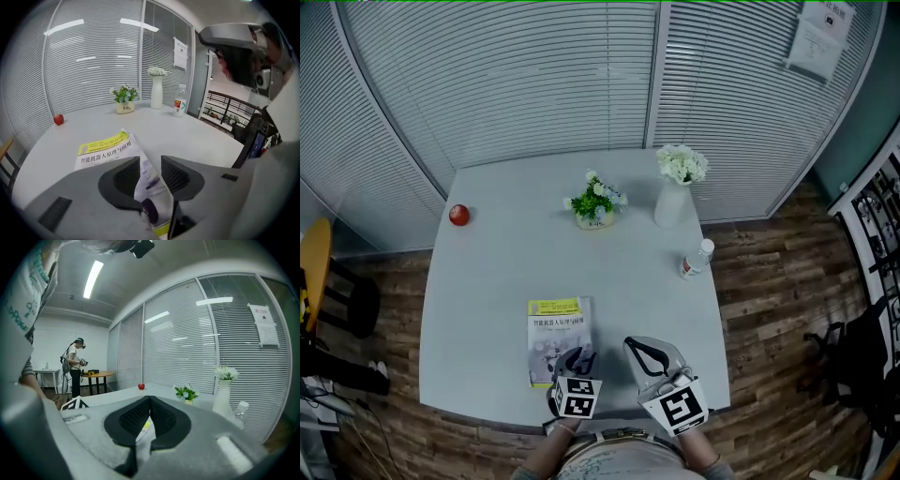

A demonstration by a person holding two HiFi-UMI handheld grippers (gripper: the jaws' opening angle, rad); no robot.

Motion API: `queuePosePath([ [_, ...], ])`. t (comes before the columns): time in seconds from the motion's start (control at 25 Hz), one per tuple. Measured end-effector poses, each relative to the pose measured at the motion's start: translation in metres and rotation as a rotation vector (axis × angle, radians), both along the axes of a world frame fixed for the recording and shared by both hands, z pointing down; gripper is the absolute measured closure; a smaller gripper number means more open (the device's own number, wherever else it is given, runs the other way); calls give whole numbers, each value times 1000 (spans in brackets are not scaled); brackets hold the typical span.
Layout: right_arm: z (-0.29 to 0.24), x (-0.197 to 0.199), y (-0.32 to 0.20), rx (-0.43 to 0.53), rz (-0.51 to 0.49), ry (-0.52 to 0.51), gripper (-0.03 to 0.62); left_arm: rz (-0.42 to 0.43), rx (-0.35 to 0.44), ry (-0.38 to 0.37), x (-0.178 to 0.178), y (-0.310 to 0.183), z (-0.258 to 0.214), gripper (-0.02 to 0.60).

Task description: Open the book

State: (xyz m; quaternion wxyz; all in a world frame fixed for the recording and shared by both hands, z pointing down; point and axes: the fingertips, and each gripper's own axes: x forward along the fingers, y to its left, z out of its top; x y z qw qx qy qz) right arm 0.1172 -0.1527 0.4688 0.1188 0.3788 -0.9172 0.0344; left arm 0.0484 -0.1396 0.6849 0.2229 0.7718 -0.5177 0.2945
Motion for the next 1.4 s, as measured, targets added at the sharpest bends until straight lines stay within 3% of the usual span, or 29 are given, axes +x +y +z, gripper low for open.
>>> queuePosePath([
  [0.32, 4, 2, -2, -14, 14, 9, 591, 48, -27, -127, 0, 2, 20, 428],
  [0.6, 7, 4, -3, -25, 17, 16, 591, 61, -53, -120, 10, 2, 22, 361],
  [1.0, 7, 6, -4, -28, 13, 17, 591, 52, -92, -165, 2, 1, 33, 360],
  [1.4, 8, 9, -3, -27, 15, 15, 591, -12, -88, -93, -7, 1, 27, 364],
])
